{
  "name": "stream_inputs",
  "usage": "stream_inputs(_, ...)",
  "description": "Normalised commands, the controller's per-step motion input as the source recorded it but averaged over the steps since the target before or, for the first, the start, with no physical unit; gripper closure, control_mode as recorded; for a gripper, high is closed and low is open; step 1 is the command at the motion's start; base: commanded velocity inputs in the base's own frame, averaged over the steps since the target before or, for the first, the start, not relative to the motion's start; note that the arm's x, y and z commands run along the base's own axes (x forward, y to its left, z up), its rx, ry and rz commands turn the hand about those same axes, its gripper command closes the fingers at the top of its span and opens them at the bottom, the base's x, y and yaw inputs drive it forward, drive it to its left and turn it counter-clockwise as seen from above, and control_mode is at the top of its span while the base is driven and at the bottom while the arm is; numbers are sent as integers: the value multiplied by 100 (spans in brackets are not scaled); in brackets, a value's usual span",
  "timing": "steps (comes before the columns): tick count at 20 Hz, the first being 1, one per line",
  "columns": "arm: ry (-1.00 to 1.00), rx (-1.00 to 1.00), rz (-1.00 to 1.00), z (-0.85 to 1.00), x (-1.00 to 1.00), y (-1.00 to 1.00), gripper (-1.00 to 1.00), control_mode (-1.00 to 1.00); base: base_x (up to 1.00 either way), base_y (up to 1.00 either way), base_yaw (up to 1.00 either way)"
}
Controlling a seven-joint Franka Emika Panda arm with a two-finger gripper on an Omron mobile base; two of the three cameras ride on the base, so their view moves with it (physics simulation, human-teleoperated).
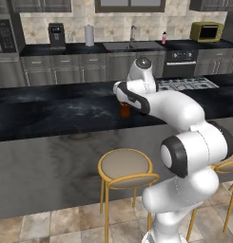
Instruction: Place the large bottle from the dining counter next to the other large bottle outside the sink, and place the small bottle from the dining counter next to the other small bottle inside the sink.
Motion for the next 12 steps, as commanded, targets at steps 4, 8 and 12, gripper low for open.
stream_inputs(4, 0, 0, 0, -16, 7, 0, -100, -100, 0, 0, 0)
stream_inputs(8, 0, 0, 0, -10, 8, 0, -100, -100, 0, 0, 0)
stream_inputs(12, -1, 0, 0, 0, 2, 0, -100, -100, 0, 0, 0)
